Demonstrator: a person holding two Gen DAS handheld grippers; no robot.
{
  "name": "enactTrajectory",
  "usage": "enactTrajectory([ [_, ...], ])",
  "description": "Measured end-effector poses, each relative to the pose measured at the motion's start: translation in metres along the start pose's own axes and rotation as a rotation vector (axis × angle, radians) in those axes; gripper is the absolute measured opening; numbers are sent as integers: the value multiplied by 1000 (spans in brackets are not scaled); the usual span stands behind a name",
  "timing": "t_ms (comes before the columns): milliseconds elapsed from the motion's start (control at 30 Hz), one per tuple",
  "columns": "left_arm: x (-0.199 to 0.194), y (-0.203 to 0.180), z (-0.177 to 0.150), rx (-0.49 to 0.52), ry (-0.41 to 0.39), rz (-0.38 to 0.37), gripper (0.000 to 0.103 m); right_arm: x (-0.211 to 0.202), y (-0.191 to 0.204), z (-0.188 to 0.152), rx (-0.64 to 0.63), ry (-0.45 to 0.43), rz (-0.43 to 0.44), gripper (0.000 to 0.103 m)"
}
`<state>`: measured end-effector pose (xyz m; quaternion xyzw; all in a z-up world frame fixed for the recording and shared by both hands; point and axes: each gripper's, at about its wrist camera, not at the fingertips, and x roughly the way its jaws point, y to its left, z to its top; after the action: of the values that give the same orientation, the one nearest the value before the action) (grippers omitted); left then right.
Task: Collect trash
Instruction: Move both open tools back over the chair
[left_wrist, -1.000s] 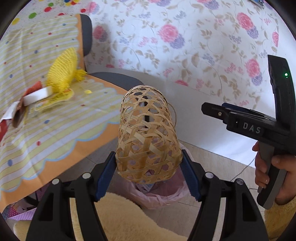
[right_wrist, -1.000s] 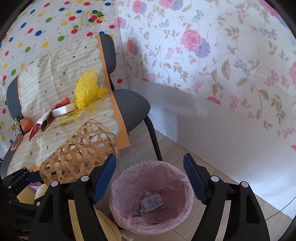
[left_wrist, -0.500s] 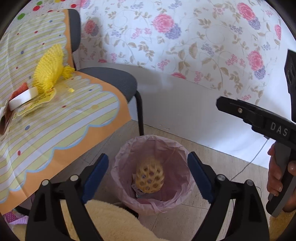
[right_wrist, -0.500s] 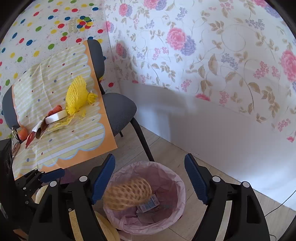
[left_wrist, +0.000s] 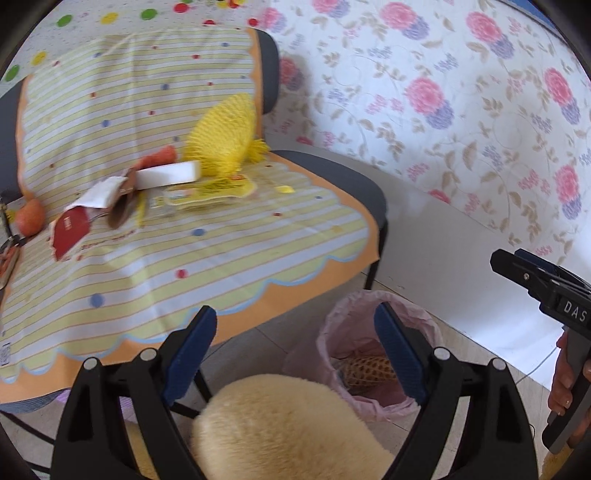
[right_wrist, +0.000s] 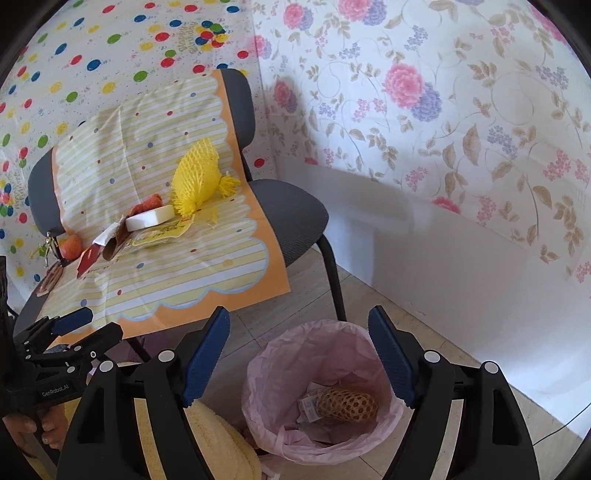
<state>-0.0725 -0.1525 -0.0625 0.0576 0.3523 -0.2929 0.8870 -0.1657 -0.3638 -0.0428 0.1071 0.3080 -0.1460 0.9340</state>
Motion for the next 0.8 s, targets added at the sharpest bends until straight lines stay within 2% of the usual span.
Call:
enactTrajectory([
  [433,-34,94,9,-170,-53,170,85,37,82,36,-124,11,119,77],
  [633,-37,137,20,-247,-65,250,85,58,111,56,-169,15,156,77],
  [800,-32,161,31,-274,-61,287,85,85,134,77,-210,4,173,77],
])
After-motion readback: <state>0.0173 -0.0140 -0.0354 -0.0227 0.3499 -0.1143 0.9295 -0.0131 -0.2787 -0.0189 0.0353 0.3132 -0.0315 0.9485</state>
